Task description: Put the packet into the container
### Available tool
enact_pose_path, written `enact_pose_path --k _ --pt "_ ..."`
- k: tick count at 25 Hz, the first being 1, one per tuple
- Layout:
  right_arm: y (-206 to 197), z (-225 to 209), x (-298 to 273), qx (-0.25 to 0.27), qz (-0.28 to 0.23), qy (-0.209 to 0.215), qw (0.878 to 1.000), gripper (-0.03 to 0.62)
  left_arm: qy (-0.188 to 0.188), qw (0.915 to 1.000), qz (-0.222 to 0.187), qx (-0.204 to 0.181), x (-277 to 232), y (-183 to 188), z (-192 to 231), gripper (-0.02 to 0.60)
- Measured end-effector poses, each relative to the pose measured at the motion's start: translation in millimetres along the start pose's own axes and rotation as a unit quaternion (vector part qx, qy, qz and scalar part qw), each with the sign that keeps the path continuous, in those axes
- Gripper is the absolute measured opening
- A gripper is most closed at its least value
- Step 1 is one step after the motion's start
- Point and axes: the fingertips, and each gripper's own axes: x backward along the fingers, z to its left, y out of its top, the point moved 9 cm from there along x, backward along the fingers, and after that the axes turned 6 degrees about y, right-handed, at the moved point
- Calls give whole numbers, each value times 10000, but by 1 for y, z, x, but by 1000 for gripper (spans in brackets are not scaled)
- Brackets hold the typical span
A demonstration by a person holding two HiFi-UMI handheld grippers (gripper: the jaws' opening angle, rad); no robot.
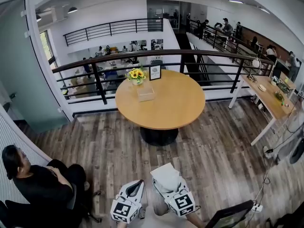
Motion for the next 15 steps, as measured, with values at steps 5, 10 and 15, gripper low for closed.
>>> enact_pose_path --k 5,10,15 --pt "1 0 5 -90 -83 109 9999 305 30 10000 21 -6 1 1 -4 5" --pt "-1 -4 12 -184 -108 156 9997 307 53 10000 61 -11 -1 2 -10 5" --pt "-7 -20 25 -243 -81 77 9996 305 71 9999 98 58 -10 -2 -24 5"
